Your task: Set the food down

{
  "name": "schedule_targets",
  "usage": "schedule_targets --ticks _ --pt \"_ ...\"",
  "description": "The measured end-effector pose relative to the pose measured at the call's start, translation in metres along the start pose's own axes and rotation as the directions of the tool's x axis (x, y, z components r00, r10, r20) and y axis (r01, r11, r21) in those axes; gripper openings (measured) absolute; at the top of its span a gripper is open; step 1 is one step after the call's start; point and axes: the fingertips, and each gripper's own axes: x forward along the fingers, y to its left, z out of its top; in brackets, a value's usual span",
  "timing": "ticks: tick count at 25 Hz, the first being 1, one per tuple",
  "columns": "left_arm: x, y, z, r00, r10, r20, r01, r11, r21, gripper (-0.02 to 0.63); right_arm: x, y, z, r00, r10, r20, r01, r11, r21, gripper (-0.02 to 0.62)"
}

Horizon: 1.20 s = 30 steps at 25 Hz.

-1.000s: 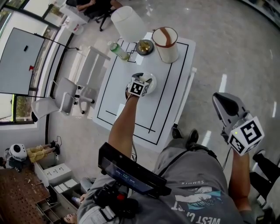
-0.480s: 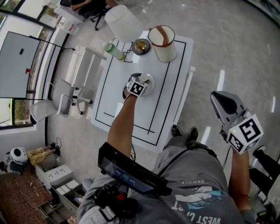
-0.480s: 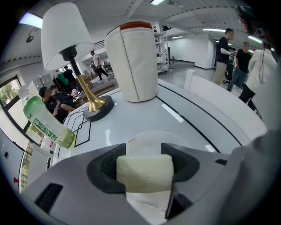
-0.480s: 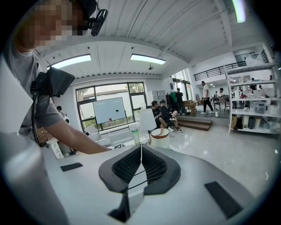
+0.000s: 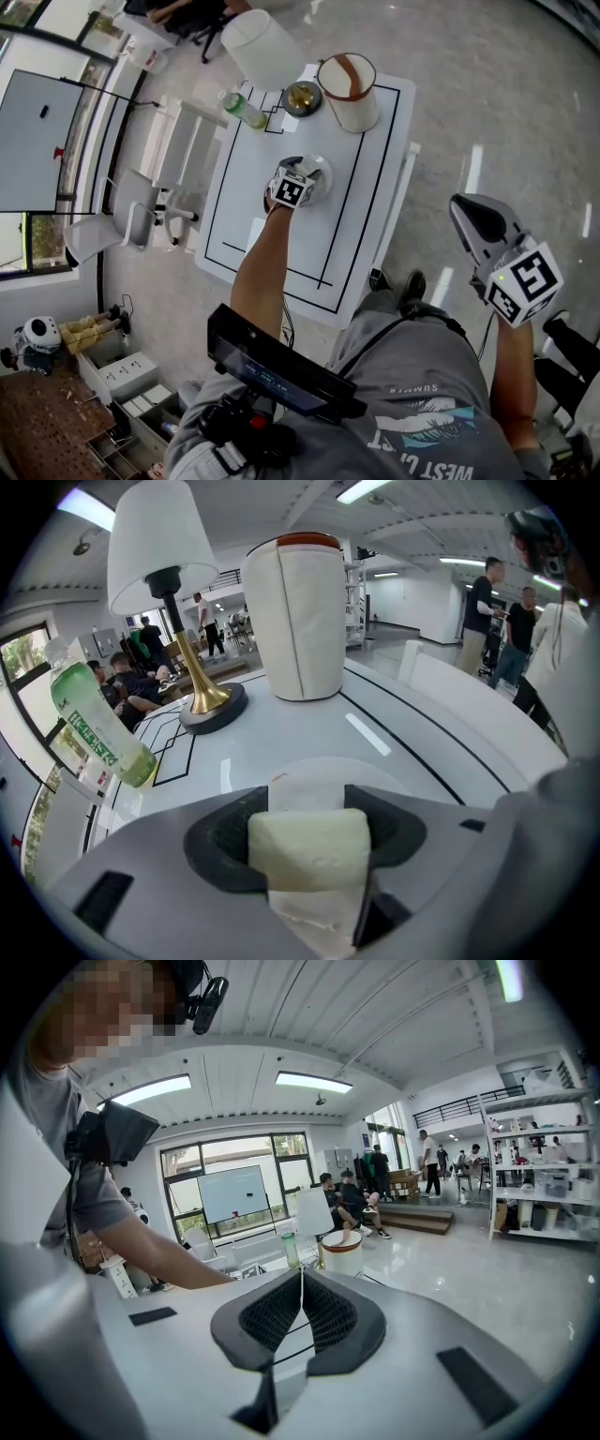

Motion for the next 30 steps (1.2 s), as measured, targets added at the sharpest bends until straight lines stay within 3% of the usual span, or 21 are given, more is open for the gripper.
schedule_targets --ticks 11,30 --pt "-0.0031 0.0012 -0.0045 0.995 -0.007 0.100 0.019 0.993 -0.117 0.261 0.0038 -0.0014 -0.0025 1.000 0.003 -0.013 -0.003 1.000 0.003 0.008" --pt "-0.0059 0.0009 -0.0023 0.993 -0.008 0.114 0.022 0.991 -0.129 0.261 0.0047 -0.0026 -0.0044 1.000 0.008 -0.024 -0.008 1.000 0.016 0.008"
